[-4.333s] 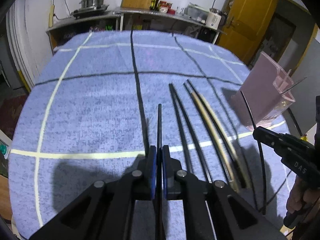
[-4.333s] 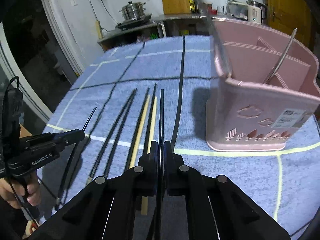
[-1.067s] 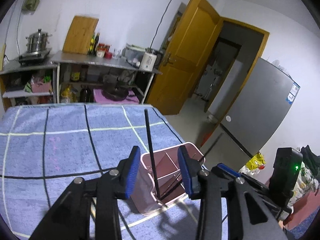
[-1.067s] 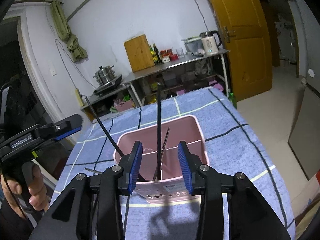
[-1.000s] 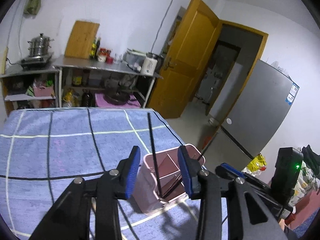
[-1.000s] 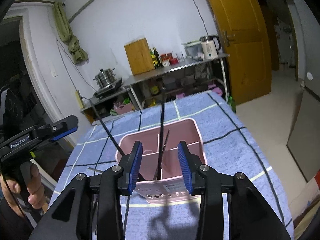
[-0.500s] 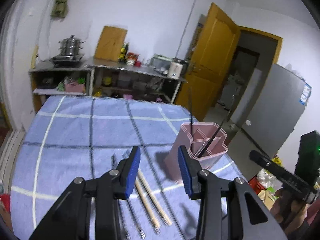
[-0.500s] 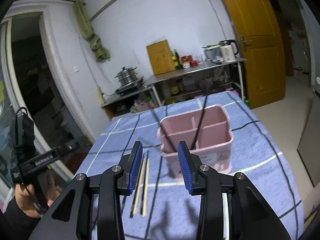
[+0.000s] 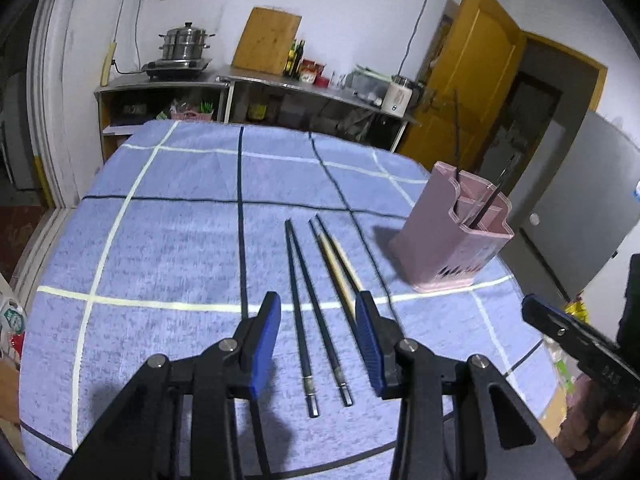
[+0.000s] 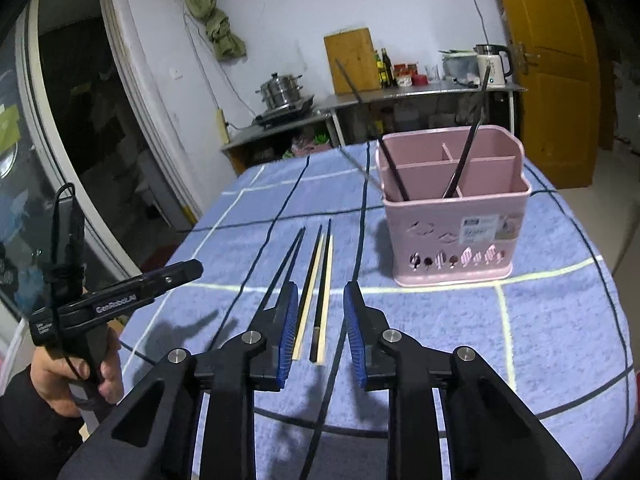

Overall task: Organize utensils
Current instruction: 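Move both open grippers back over the remaining chopsticks, then grasp a black chopstick with the left gripper while the right gripper grasps another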

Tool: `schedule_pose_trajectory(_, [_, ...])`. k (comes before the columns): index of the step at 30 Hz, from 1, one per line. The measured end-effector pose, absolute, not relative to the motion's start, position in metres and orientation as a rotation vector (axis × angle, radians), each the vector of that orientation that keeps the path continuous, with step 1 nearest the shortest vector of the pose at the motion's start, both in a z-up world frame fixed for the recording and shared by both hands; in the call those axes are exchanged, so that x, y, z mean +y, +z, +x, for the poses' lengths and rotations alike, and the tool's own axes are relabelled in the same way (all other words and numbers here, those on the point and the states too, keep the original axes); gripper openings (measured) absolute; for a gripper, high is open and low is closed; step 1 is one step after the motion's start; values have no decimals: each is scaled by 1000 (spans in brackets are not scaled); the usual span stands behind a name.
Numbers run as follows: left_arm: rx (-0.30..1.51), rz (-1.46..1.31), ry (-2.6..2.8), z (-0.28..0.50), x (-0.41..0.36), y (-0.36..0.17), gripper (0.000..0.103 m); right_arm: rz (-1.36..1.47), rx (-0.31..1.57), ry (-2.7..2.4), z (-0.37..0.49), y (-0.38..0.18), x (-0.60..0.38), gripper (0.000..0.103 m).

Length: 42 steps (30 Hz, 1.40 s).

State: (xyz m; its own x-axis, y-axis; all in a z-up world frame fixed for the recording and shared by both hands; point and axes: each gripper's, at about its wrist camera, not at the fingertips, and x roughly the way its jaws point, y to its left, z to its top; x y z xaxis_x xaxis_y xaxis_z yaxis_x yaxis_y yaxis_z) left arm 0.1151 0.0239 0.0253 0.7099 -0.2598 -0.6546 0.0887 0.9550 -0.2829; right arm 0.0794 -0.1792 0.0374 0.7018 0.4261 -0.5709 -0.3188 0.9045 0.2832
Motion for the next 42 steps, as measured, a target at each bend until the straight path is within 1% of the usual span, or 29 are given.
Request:
schedule_pose_trajectory(2, [781, -239, -193, 122, 23, 16, 40, 174, 690, 420, 83, 32, -178, 19])
schedule_pose_trajectory(13, [883, -202, -179, 170, 13, -27, 40, 161, 747, 459, 106, 8, -156, 18])
schedule_pose_trajectory(15, [904, -199, -175, 180, 13, -36, 37, 162, 756, 464, 112, 6, -154, 18])
schedule_pose_trajectory(19, [929, -199, -170, 193, 13, -50, 34, 161, 771, 462, 119, 1, -152, 18])
schedule_pose_trajectory(24, [919, -184, -170, 202, 10, -53, 32, 158, 791, 452, 125, -6, -151, 18])
schedule_pose_trajectory(26, [914, -168, -162, 205, 7, -53, 31, 157, 797, 449, 127, -9, -149, 18])
schedule_pose_trajectory(29, [905, -115, -144, 208, 3, -53, 19, 153, 802, 449, 131, -10, -145, 18])
schedule_pose_trajectory(31, [906, -123, -139, 208, 8, -53, 9, 145, 806, 454, 133, -10, -140, 18])
schedule_pose_trajectory(42, [918, -207, -107, 193, 58, -54, 9, 100, 857, 521, 170, -23, -90, 18])
